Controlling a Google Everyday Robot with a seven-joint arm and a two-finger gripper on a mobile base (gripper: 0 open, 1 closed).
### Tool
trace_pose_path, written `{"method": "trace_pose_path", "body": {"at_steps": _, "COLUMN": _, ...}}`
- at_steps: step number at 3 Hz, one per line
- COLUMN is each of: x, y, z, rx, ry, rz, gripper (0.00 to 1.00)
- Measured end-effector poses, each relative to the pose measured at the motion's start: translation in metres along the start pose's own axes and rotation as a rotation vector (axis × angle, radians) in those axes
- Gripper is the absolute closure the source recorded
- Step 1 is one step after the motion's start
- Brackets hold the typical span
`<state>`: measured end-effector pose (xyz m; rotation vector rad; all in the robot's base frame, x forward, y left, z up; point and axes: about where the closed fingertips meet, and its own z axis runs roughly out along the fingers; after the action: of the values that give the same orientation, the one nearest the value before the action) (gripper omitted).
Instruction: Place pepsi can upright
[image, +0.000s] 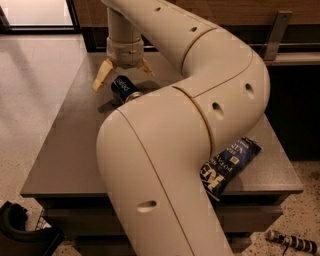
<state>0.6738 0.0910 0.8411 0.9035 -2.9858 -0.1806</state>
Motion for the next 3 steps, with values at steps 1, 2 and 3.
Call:
{"method": "trace_pose_path", "body": {"at_steps": 1, "x": 0.001, "y": 0.006, "z": 0.004, "rx": 0.008, "ry": 0.02, "rz": -0.038, "gripper": 0.25}}
{"method": "trace_pose_path", "body": {"at_steps": 2, "x": -0.005, "y": 0.006, "z": 0.007, "rx": 0.008, "ry": 0.001, "rz": -0.039, "gripper": 0.48}}
{"method": "trace_pose_path", "body": {"at_steps": 3, "x": -0.013, "y": 0.007, "z": 0.011, "rx": 0.008, "ry": -0.02, "rz": -0.04, "gripper": 0.79}}
